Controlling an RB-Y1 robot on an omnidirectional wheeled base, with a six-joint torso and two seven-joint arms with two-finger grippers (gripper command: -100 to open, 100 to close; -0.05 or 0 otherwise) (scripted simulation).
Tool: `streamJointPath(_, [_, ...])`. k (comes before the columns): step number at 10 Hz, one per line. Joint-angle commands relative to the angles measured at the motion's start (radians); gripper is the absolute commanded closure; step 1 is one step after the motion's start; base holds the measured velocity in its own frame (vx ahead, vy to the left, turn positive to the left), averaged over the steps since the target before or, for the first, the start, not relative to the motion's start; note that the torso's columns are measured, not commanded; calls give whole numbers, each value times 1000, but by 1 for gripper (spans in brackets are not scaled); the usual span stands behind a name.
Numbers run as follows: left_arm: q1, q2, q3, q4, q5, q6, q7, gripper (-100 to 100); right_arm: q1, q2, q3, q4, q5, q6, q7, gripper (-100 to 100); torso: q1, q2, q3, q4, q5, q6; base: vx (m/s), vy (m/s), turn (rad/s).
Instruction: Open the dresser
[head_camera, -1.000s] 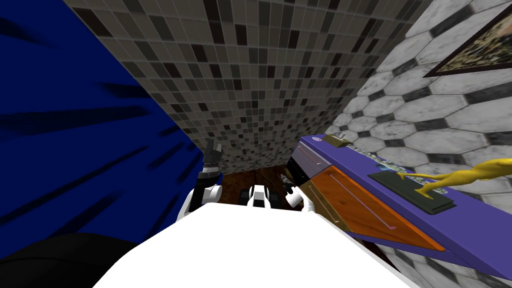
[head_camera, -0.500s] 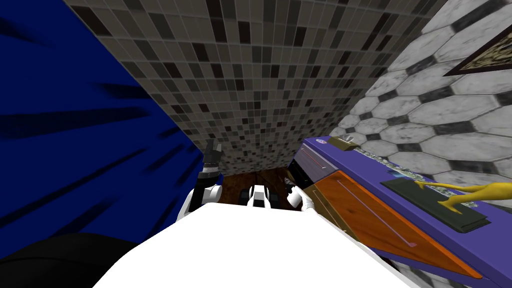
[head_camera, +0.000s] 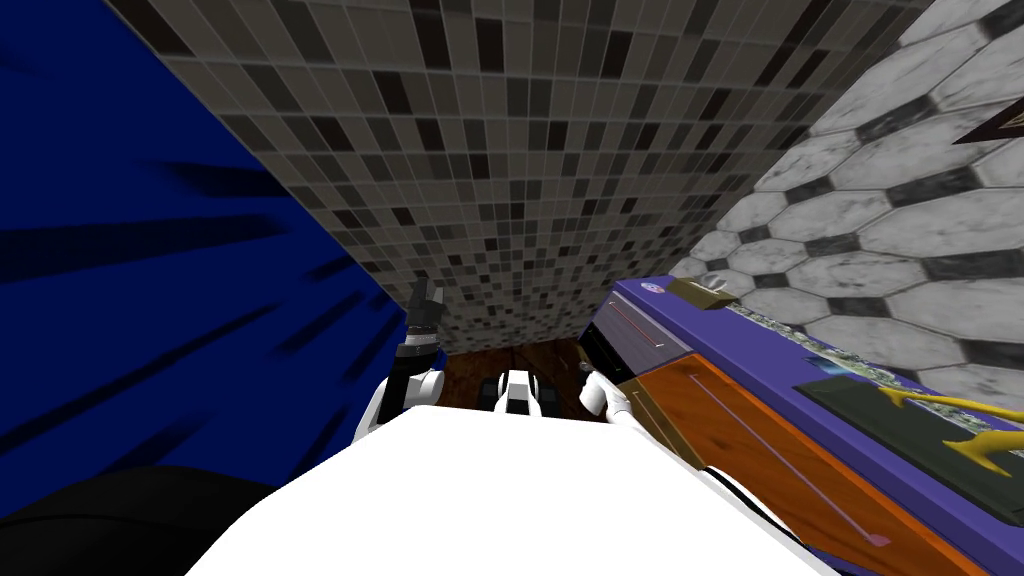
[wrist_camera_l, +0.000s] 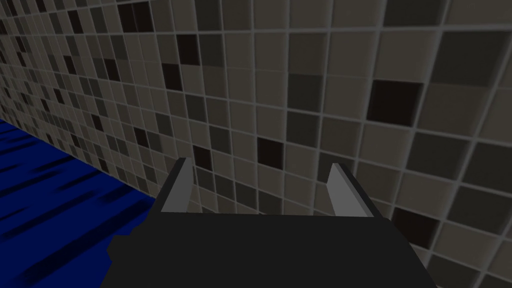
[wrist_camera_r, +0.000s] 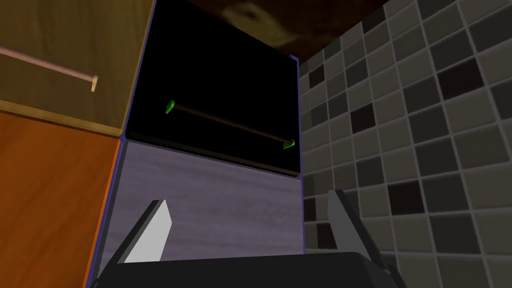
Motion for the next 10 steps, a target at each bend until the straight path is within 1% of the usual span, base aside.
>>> streamJointPath(1, [0,0,0,0,0,0,0,0,-30,-13,11,74,35,53,-1,-100,0,-1,0,0,0,0,70,-4,26])
streamJointPath(2, [0,0,0,0,0,0,0,0,-55,-26,19,120,58,89,4,-100,0,0,0,0,0,0,84,-12,32])
streamJointPath(3, [0,0,0,0,0,0,0,0,-55,-26,19,124,58,96,4,-100,0,-1,-1,0,0,0,71,-14,20])
streamJointPath(4, [0,0,0,0,0,0,0,0,-79,-40,27,172,79,127,9,-100,0,0,0,0,0,0,74,-4,32])
streamJointPath(5, [0,0,0,0,0,0,0,0,-79,-40,27,172,79,136,9,-100,1,-1,0,0,0,0,68,-10,21])
streamJointPath(6, [0,0,0,0,0,0,0,0,-102,-53,35,217,100,166,14,-100,1,0,0,0,0,0,76,-20,35])
streamJointPath(7, [0,0,0,0,0,0,0,0,-102,-53,35,217,100,175,14,-100,0,-1,0,0,0,0,66,-17,22])
streamJointPath(8, [0,0,0,0,0,0,0,0,-124,-66,41,259,119,206,18,-100,0,0,0,0,0,0,78,-21,33])
streamJointPath(9, [0,0,0,0,0,0,0,0,-124,-66,41,251,119,211,18,-100,0,-1,0,0,0,0,65,-19,14])
streamJointPath(10, [0,0,0,0,0,0,0,0,-124,-66,41,259,119,211,18,-100,1,-1,0,0,0,0,26,-6,4])
